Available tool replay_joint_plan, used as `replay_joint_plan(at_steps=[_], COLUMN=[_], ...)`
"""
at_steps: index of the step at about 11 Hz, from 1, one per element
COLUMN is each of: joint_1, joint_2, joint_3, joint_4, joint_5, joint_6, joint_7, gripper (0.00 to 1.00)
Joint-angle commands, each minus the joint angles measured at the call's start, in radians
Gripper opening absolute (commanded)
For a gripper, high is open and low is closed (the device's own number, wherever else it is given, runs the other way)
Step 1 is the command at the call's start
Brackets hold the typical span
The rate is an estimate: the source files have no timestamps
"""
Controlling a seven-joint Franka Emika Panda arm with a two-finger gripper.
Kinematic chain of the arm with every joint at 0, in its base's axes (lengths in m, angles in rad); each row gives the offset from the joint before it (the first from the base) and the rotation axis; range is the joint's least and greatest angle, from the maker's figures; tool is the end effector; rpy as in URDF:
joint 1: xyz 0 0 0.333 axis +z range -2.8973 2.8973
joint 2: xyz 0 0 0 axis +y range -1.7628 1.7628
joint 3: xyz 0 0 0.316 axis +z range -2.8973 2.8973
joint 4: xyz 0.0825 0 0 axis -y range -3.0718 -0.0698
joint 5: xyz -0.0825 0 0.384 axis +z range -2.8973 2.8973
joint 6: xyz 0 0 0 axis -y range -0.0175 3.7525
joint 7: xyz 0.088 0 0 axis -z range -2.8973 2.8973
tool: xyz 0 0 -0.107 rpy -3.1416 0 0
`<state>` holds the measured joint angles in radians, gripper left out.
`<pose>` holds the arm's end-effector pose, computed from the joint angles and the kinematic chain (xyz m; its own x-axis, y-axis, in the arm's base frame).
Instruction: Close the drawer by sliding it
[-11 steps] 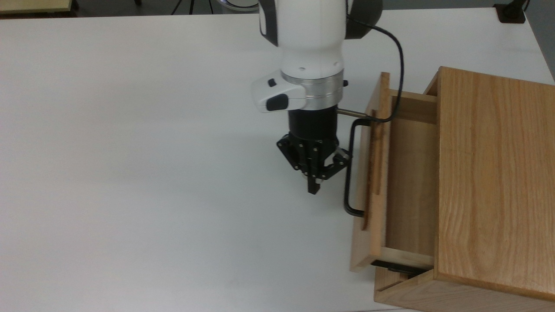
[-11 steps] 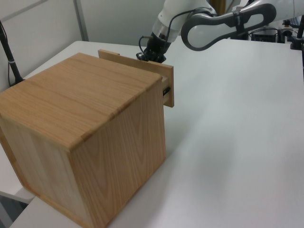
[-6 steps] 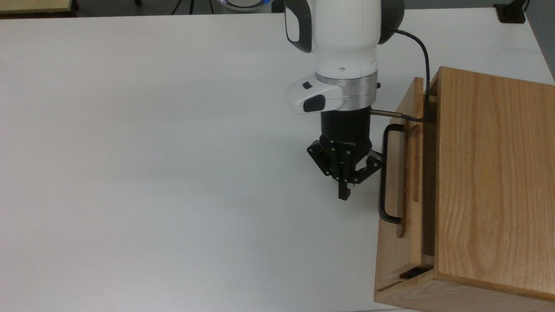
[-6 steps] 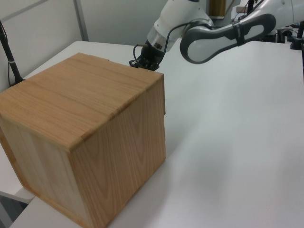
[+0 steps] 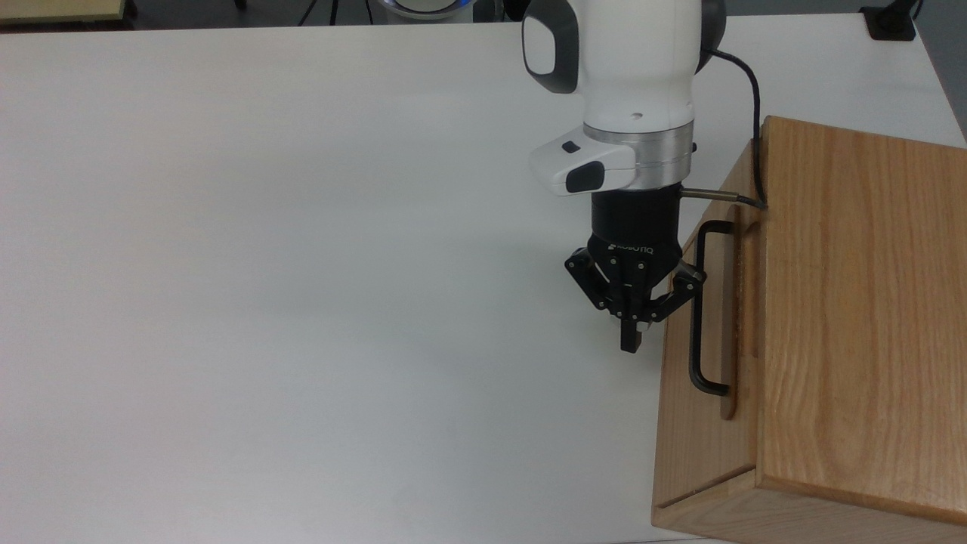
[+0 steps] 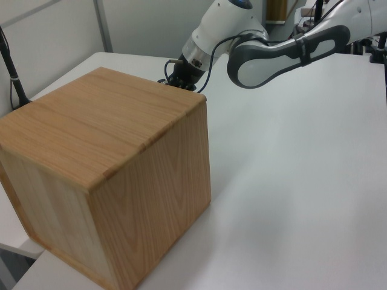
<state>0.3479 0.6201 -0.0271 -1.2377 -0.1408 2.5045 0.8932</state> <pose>0.7351 0.2519 0.4803 0.7238 -0.4870 0.4889 -0.3350 -0.8674 -0.3680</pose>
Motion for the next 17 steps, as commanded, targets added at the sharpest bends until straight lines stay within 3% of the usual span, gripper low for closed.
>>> replay_joint_plan(at_steps=[1,10,14,16,17], joint_1=[0.022,0.019,-0.110,-0.208,-0.254], joint_2=[0.020,0.006,-0.144,-0.190,-0.230], joint_3=[-0.002,0.021,0.041,0.102,0.122], joint_4=[0.021,0.011,-0.124,-0.143,-0.150], joint_5=[-0.026,-0.057,-0.045,-0.042,-0.040], joint_6=[0.024,0.020,0.001,-0.109,-0.244], joint_7=[0.035,0.030,-0.041,-0.106,-0.166], gripper=[0.00,0.00,0.00,0.00,0.00])
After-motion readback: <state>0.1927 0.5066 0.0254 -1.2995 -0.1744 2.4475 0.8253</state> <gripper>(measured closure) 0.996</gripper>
